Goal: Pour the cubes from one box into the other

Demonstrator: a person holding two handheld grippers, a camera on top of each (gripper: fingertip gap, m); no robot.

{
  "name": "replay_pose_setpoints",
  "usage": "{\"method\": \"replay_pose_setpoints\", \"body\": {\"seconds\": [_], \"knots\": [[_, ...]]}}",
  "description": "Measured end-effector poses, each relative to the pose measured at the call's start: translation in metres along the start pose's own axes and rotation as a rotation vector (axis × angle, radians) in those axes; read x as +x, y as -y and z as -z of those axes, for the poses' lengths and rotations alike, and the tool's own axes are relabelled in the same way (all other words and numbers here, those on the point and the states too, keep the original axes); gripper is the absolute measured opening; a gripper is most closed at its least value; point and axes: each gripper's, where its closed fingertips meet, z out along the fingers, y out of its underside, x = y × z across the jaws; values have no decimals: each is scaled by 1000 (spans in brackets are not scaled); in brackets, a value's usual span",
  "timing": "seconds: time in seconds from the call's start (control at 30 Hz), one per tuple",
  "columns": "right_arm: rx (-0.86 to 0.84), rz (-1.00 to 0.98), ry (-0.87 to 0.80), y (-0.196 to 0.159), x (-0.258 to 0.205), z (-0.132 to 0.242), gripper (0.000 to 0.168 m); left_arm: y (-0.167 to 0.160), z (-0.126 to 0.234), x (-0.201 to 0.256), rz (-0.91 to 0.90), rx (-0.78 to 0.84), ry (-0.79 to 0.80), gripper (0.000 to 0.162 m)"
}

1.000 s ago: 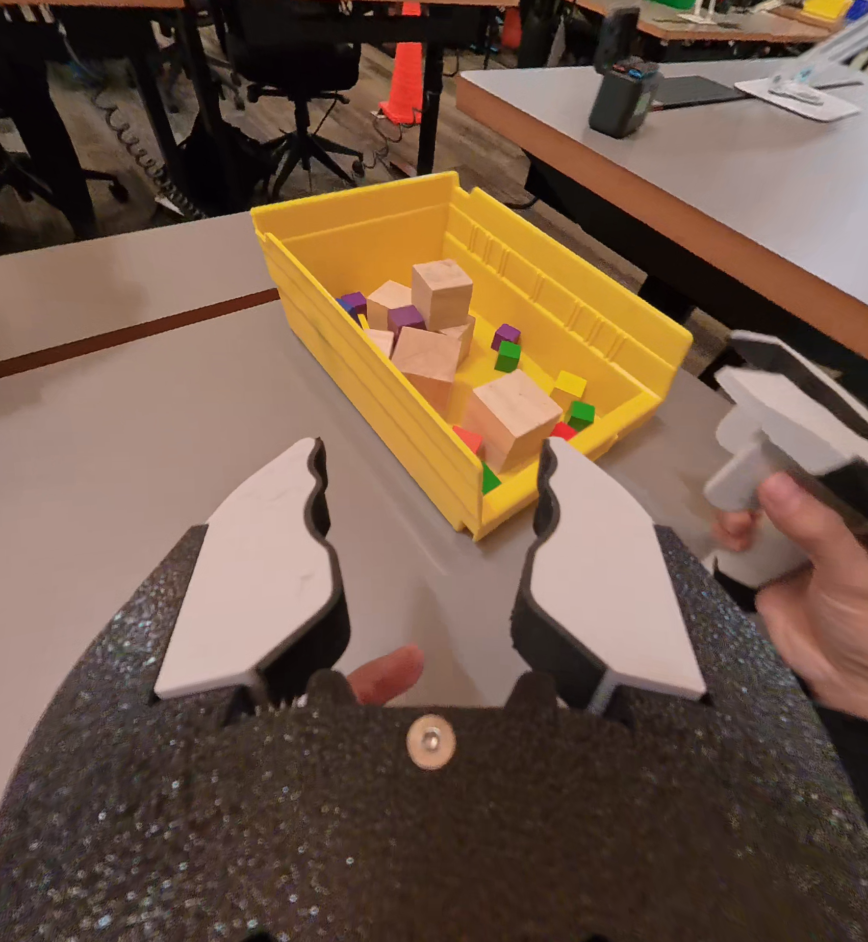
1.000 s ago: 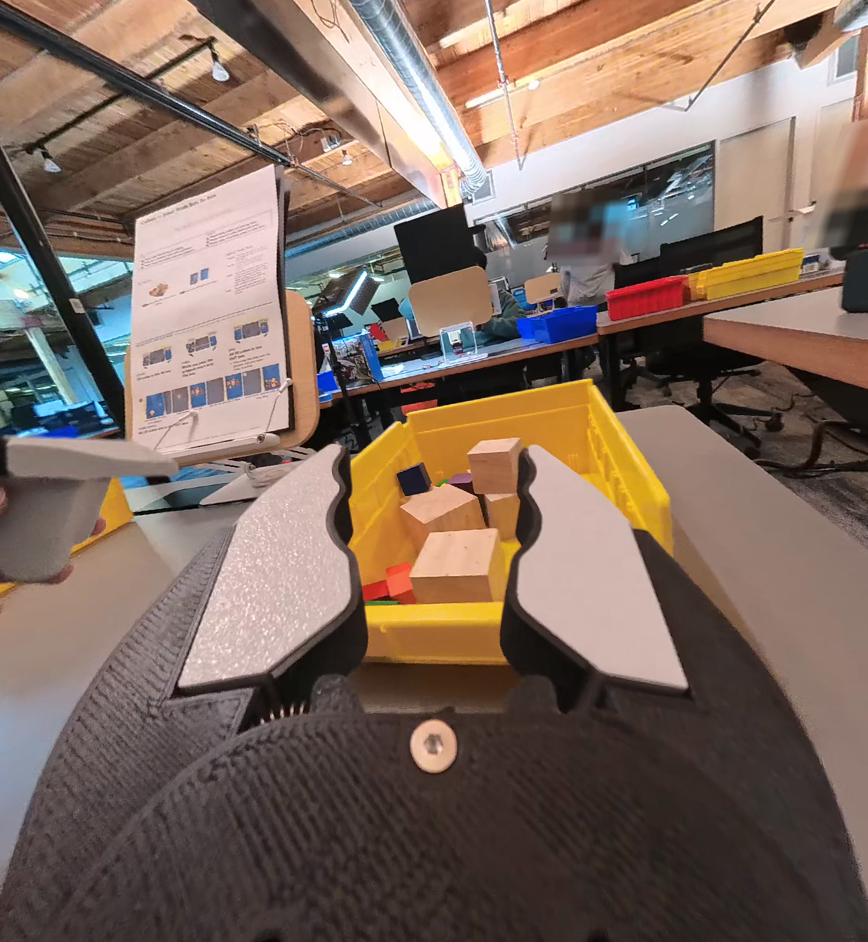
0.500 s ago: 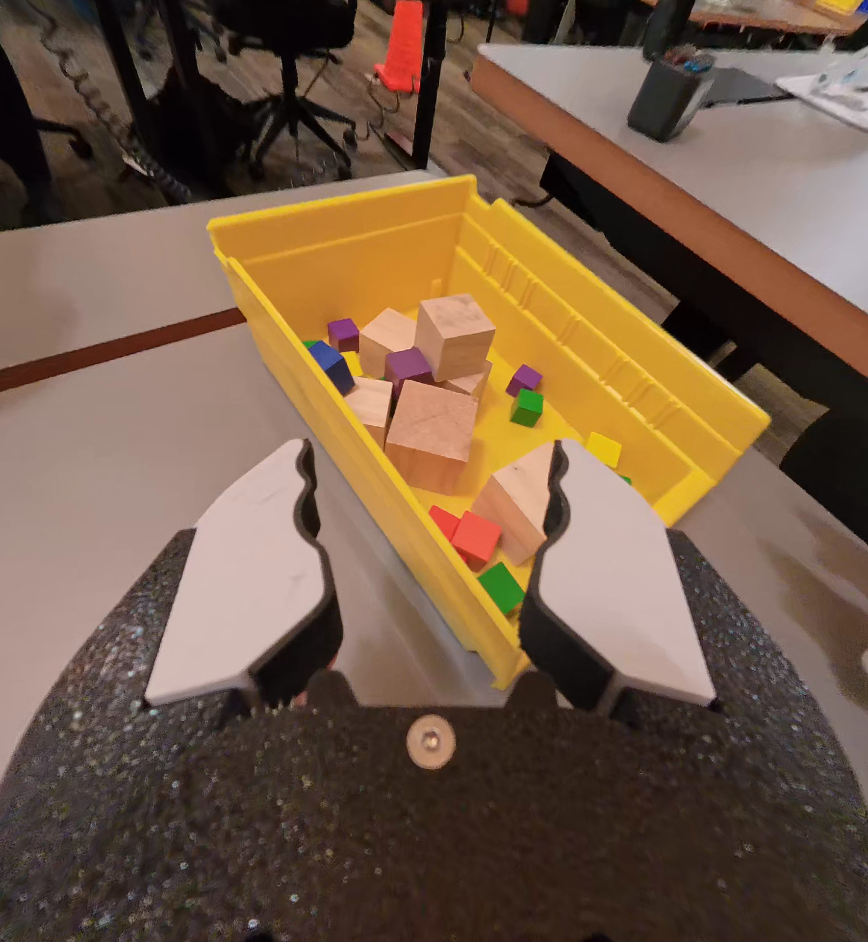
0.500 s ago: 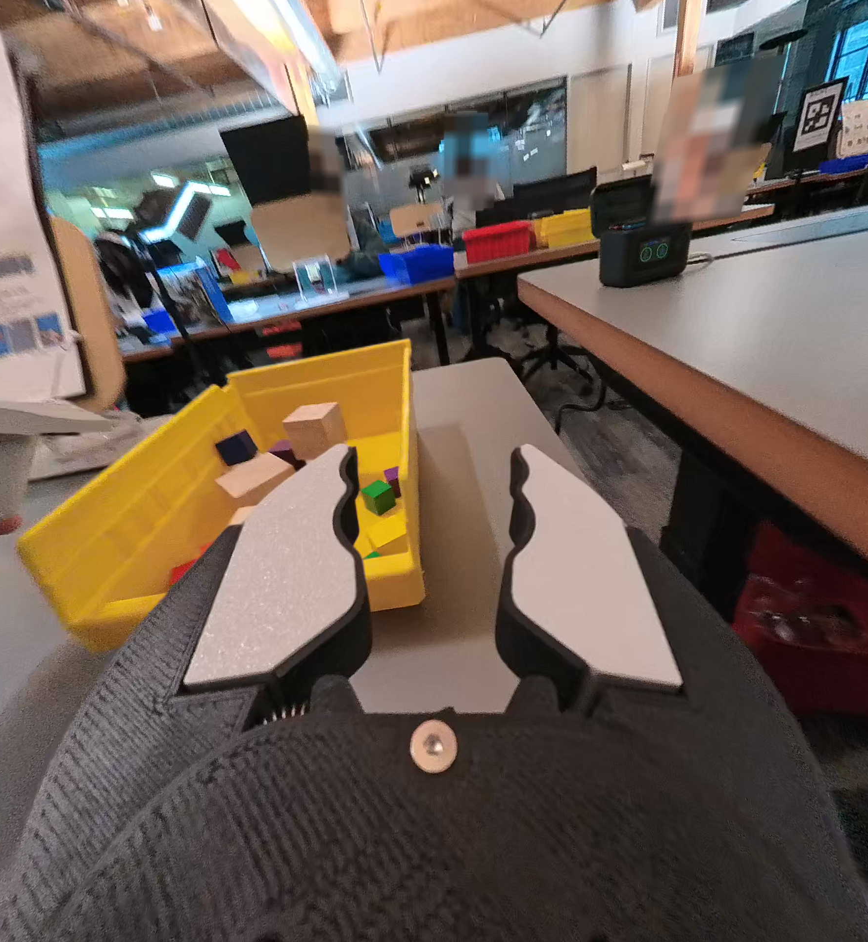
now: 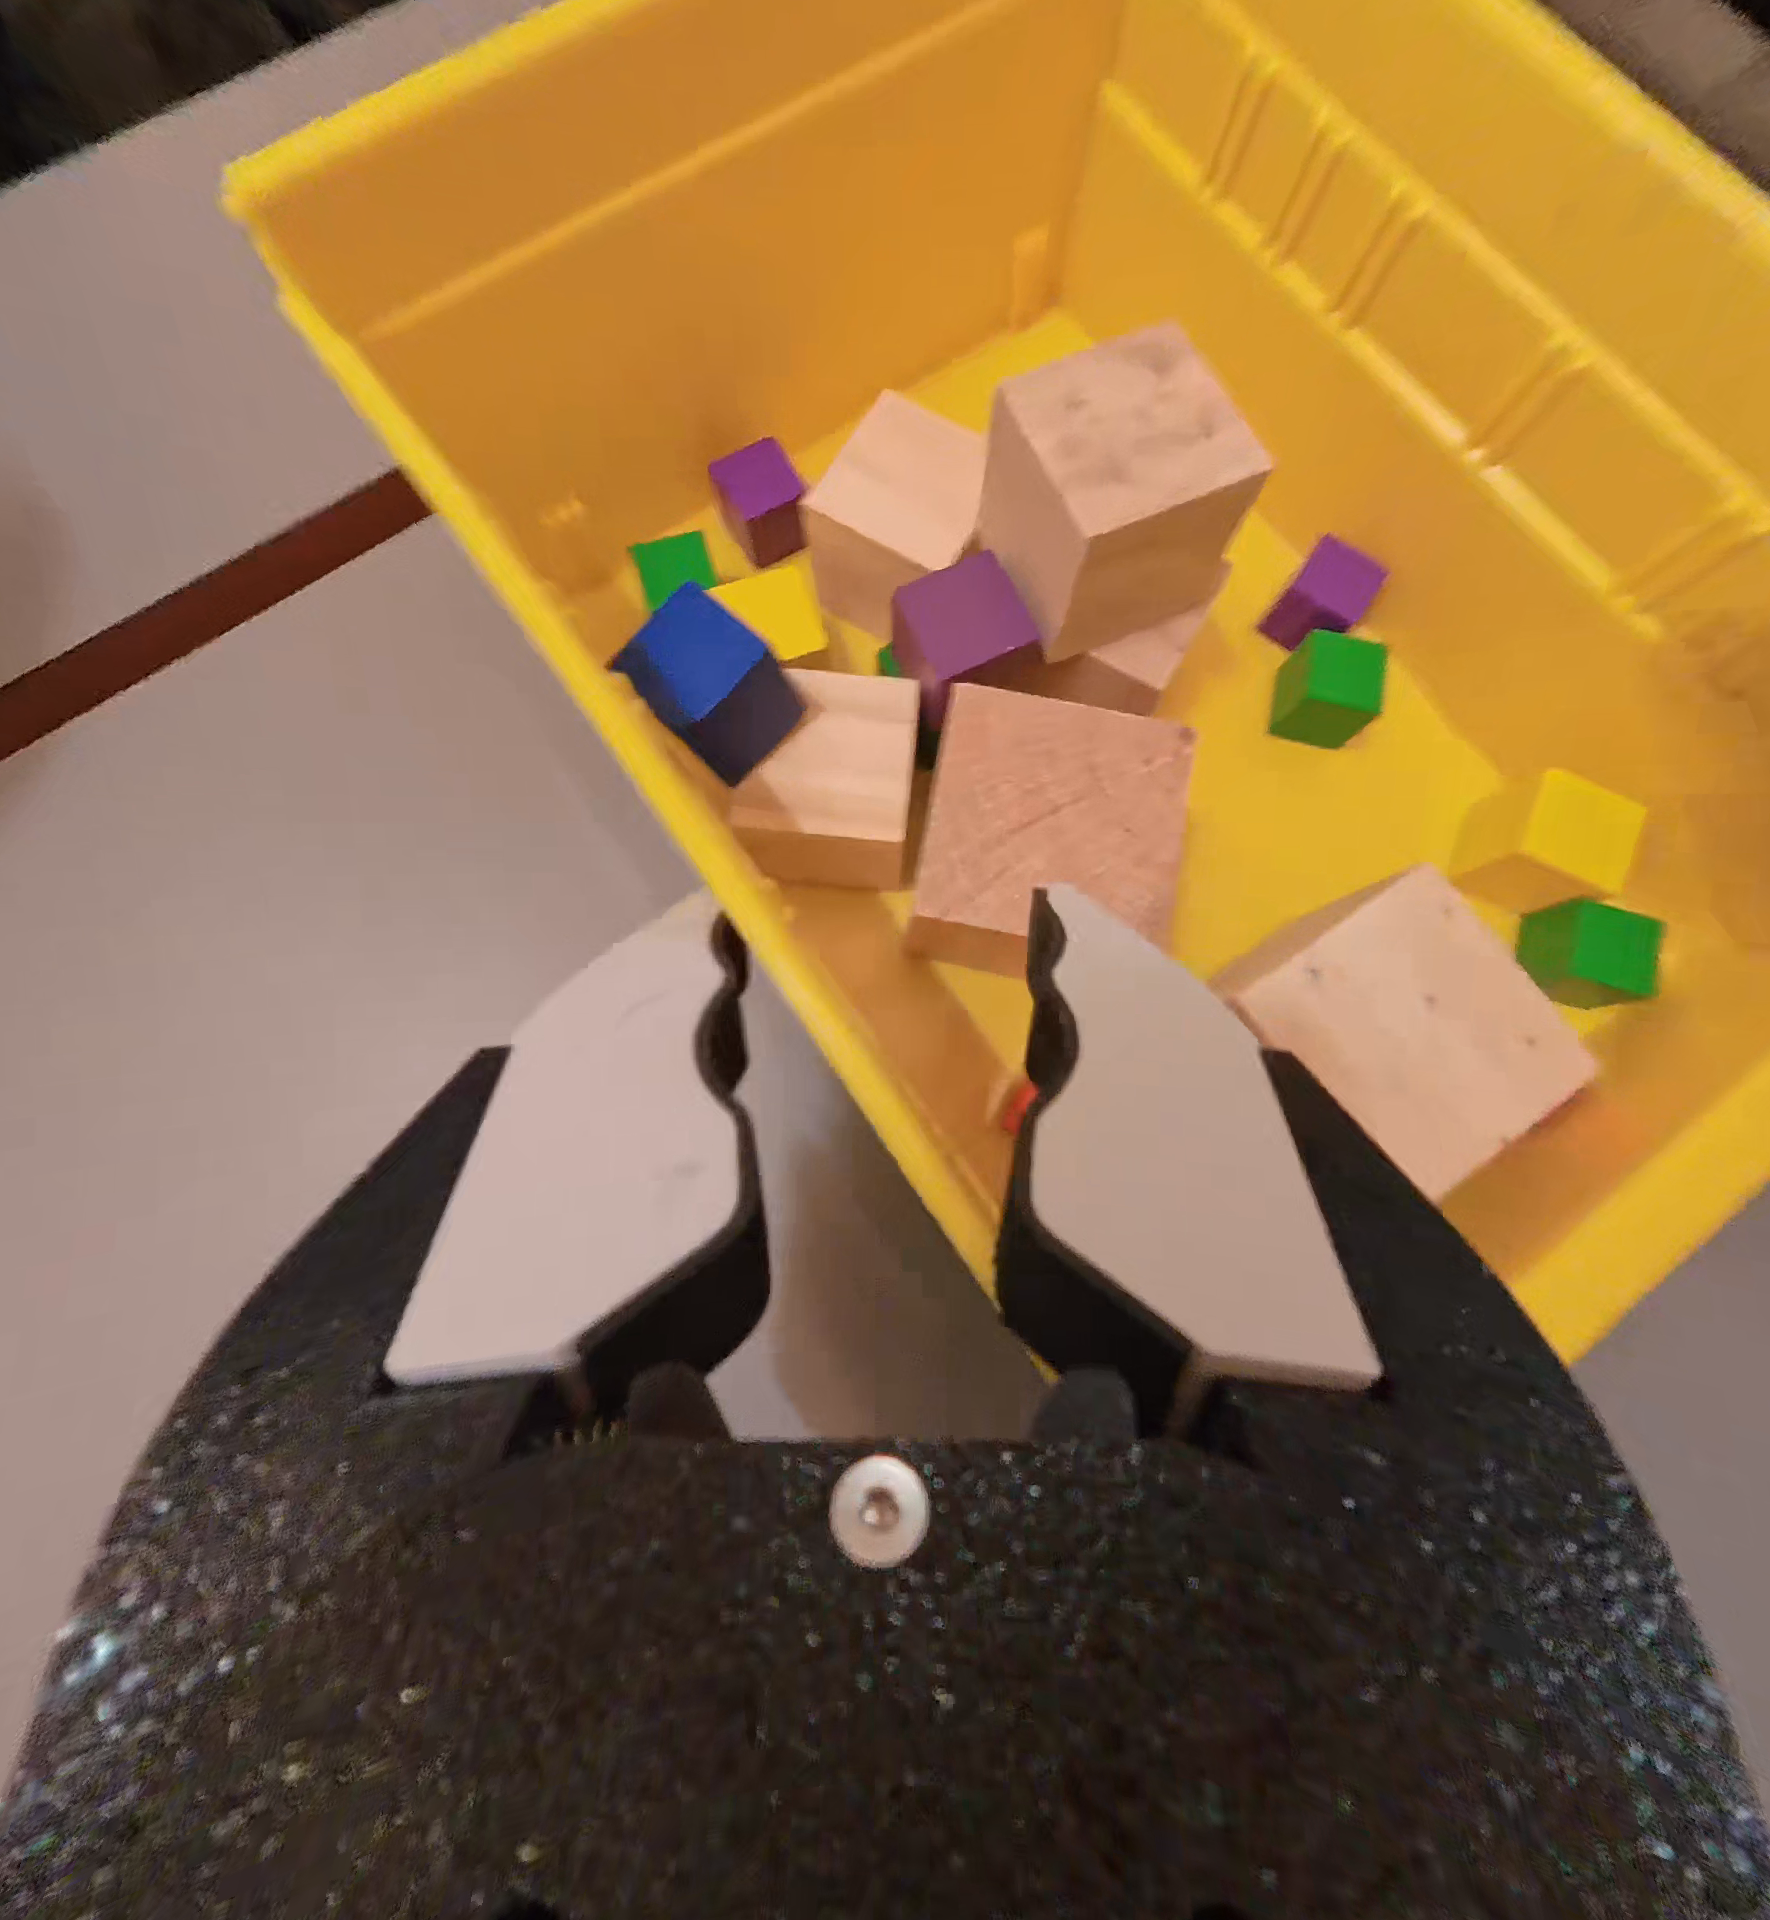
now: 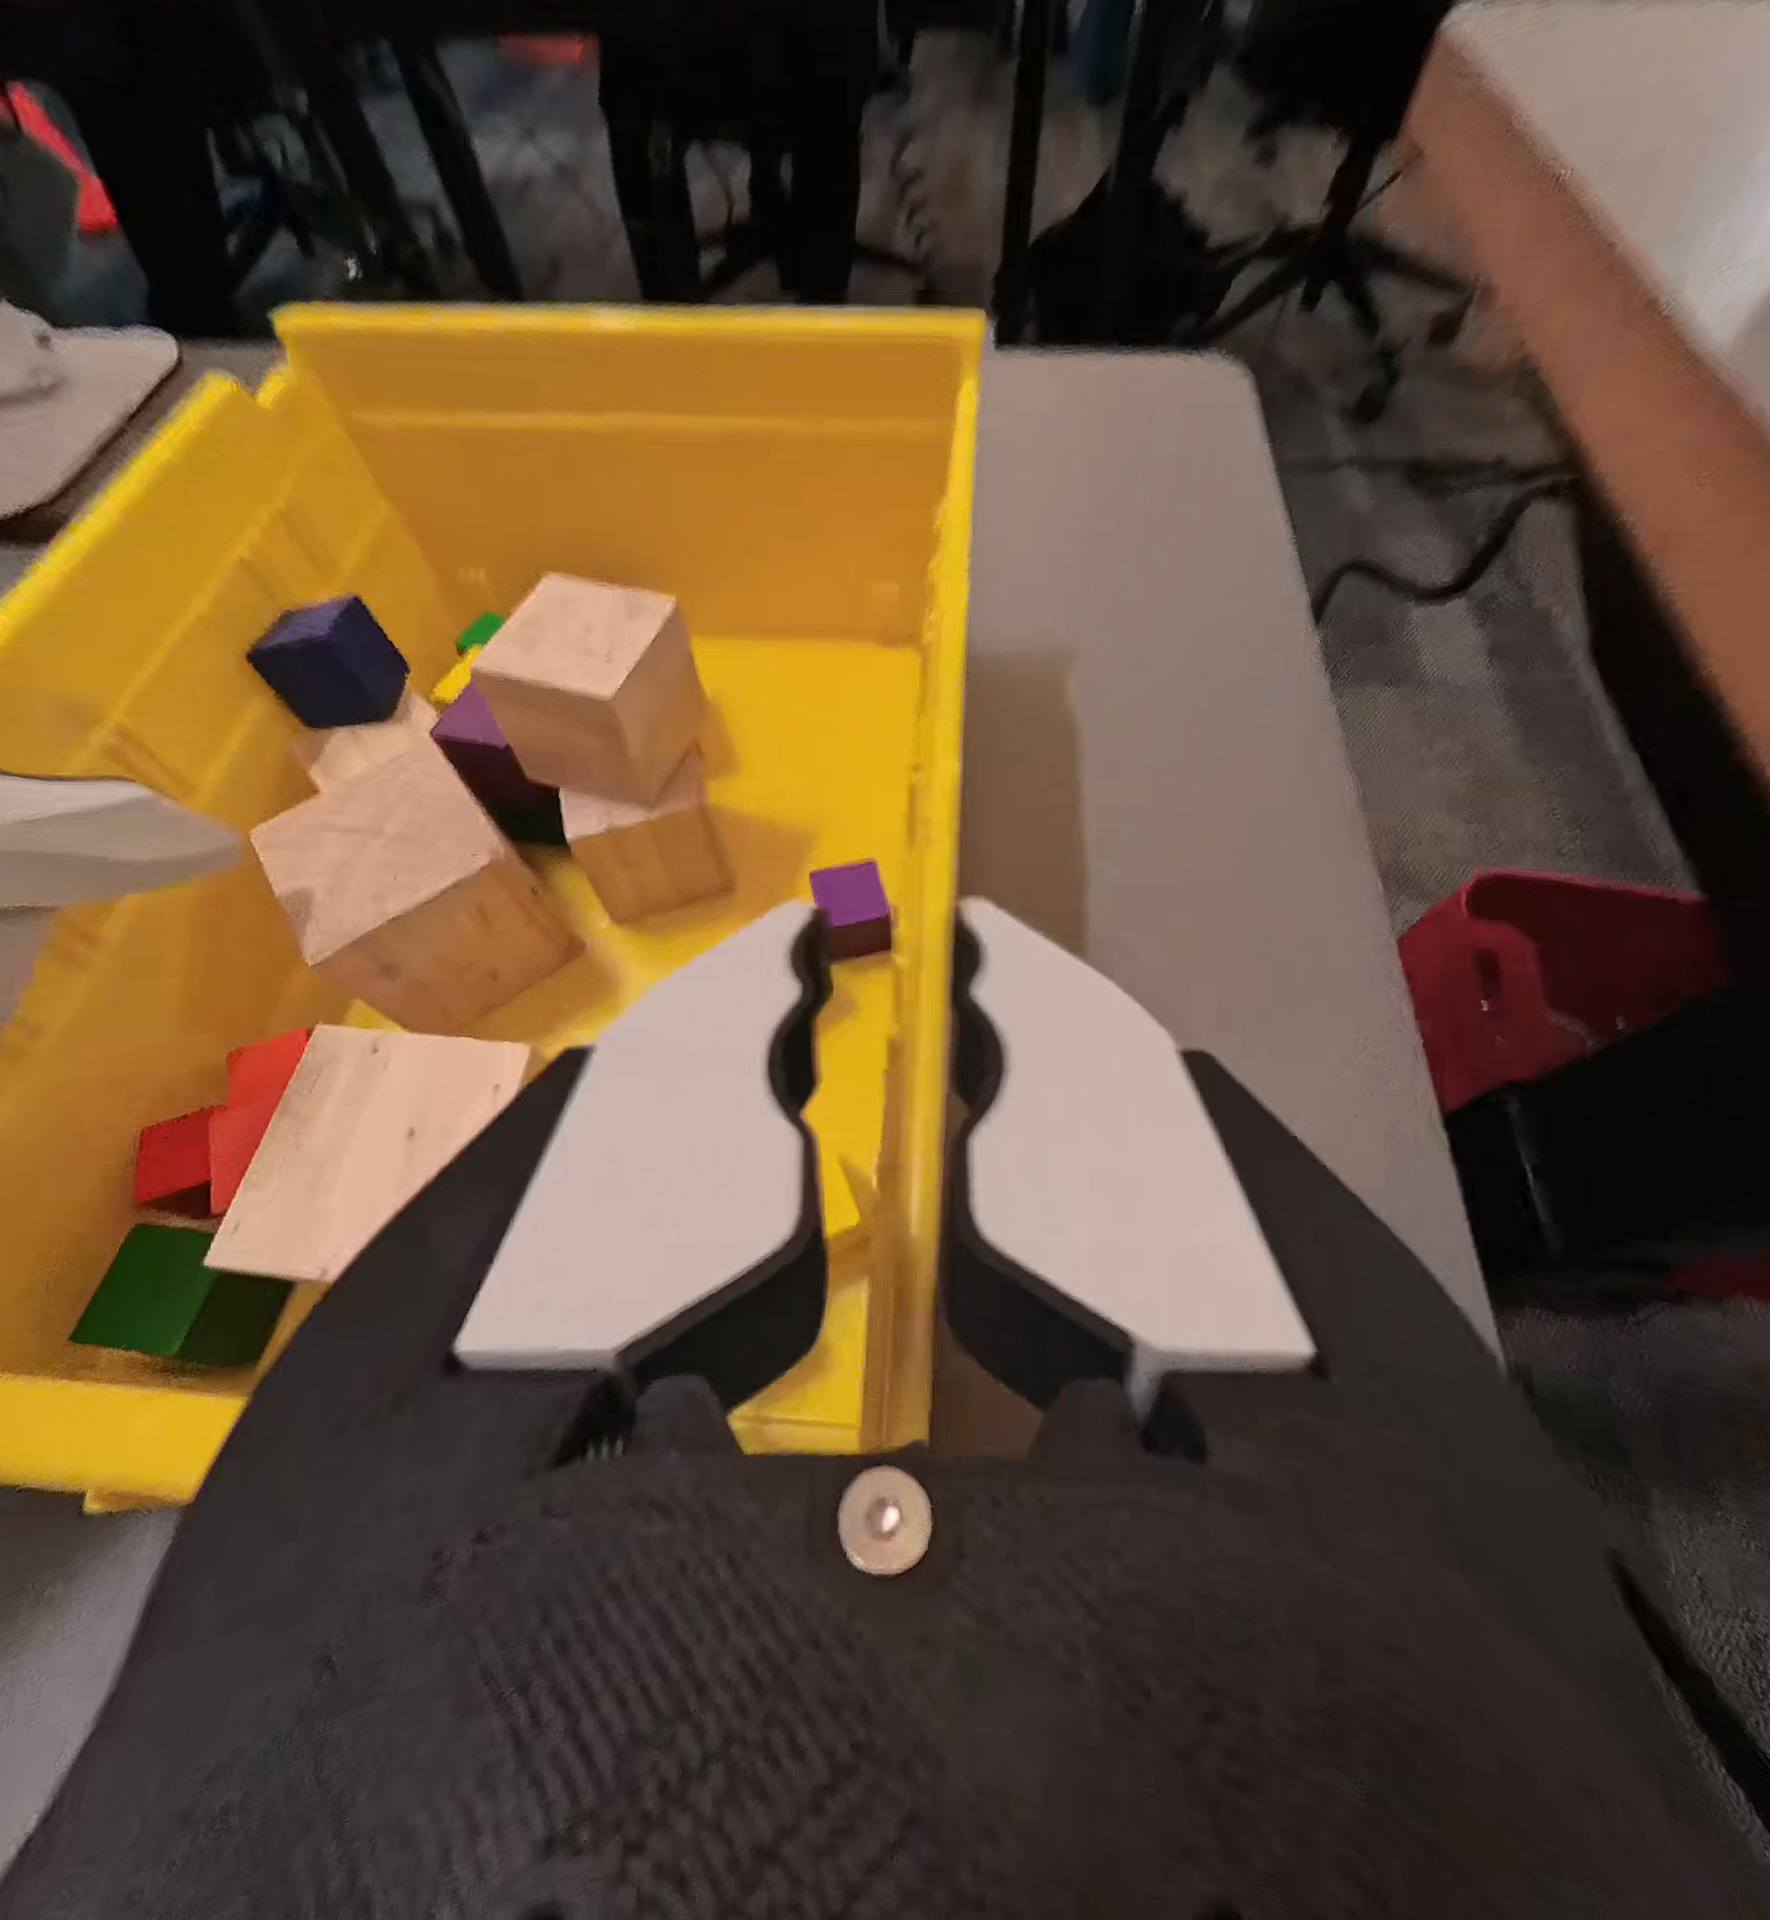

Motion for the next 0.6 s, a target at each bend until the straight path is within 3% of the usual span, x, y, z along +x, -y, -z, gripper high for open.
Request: {"method": "replay_pose_setpoints", "body": {"seconds": [0.03, 0.37, 0.6], "knots": [[3, -16, -45, 1, 5, 0, 7, 1, -1, -2, -1, 10, 19, 48], [20, -62, -91, -1, -51, 19, 5, -11, 15, -50, 117, 92, 132, 7], [187, 18, -66, 22, -155, 53, 6, -47, 83, -114, 148, 153, 154, 5]]}}
